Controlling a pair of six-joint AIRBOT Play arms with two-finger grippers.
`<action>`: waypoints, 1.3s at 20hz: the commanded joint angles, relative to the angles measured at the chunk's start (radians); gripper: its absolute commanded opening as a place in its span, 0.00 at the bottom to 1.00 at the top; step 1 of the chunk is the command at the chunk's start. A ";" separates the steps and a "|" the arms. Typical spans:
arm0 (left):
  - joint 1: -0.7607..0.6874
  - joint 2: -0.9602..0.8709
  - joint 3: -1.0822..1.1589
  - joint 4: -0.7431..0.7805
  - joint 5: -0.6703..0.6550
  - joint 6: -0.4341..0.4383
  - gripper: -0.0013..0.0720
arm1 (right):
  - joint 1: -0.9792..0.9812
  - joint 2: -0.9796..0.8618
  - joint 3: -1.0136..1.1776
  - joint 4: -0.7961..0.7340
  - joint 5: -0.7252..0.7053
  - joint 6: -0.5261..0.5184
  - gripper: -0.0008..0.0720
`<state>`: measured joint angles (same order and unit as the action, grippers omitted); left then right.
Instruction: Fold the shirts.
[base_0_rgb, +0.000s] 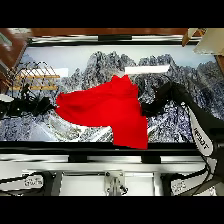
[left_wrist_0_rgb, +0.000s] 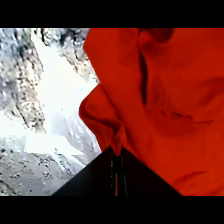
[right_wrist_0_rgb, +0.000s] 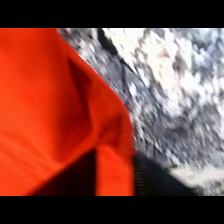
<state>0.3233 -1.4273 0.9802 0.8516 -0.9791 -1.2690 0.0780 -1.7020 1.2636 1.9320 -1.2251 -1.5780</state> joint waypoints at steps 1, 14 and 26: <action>0.000 0.003 0.001 0.000 -0.010 0.001 0.06 | 0.001 -0.004 0.000 0.038 0.041 0.003 0.13; -0.011 0.692 0.742 -0.014 0.196 0.059 0.06 | -0.014 0.780 0.565 -0.134 0.310 -0.143 0.09; -0.010 0.870 0.746 0.329 -0.025 -0.191 0.06 | -0.014 1.001 0.611 -0.246 0.175 -0.095 0.09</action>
<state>0.3126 -0.5541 1.7496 1.0504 -0.8539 -1.4223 0.0639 -0.6868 1.8706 1.7477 -0.9054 -1.6970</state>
